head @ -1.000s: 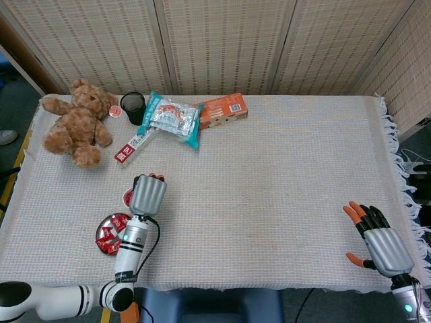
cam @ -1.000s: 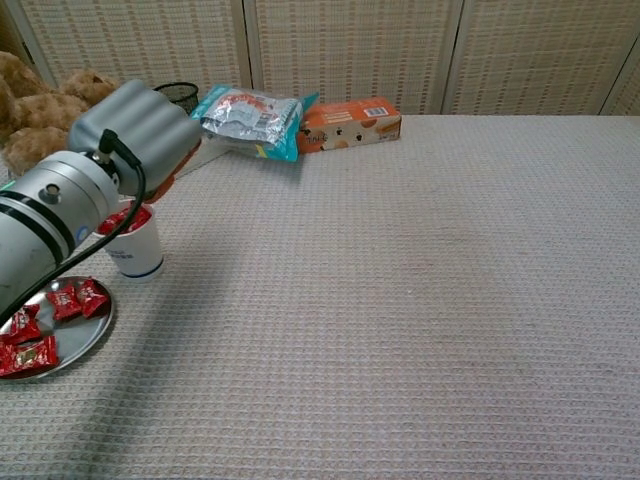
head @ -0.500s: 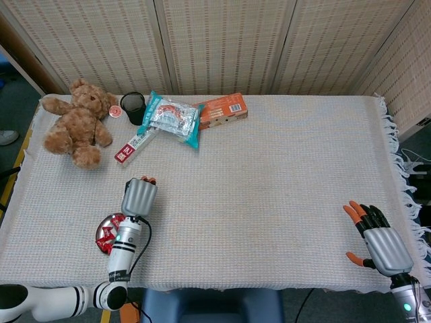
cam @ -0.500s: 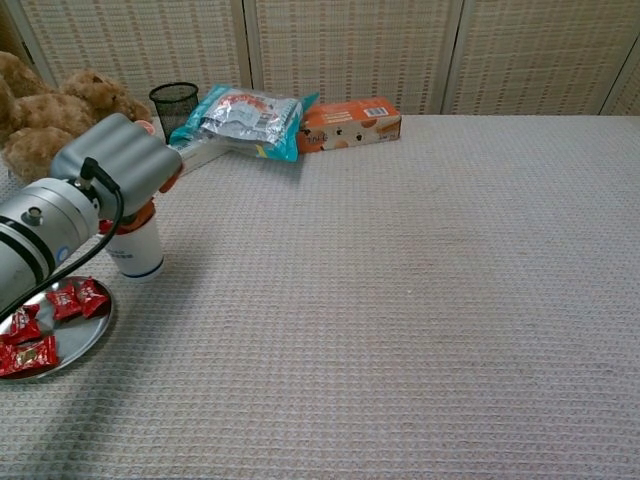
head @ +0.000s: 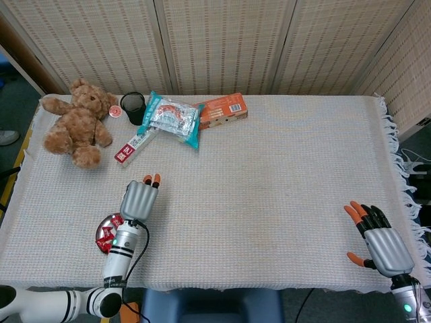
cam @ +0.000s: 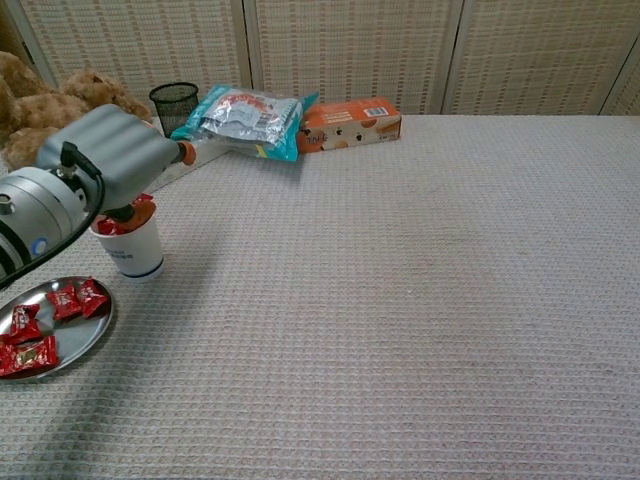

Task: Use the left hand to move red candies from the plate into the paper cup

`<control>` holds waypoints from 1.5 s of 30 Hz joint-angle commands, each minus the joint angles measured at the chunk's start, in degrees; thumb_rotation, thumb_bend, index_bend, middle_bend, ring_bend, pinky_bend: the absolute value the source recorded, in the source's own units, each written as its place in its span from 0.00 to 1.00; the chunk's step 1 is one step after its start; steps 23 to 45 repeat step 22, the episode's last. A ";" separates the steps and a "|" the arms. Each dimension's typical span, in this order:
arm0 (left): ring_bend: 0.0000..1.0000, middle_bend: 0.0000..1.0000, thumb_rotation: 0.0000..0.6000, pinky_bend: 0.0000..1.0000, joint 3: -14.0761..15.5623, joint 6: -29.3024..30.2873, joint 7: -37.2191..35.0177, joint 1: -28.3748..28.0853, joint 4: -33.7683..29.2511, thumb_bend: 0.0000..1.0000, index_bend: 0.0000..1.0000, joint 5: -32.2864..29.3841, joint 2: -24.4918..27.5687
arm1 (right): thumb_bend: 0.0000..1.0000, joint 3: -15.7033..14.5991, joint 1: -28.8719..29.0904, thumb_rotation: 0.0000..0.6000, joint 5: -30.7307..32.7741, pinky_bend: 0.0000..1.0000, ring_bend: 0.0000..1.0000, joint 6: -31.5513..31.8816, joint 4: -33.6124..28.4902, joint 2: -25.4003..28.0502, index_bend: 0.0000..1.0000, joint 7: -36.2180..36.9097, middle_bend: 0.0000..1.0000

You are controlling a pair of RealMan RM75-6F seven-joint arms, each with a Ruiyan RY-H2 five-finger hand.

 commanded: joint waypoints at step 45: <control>0.07 0.10 1.00 0.21 16.56 29.17 -70.00 34.58 14.68 0.38 0.04 33.39 17.62 | 0.09 -0.42 -2.16 1.00 -1.85 0.00 0.00 3.83 -0.61 -1.99 0.00 -5.95 0.00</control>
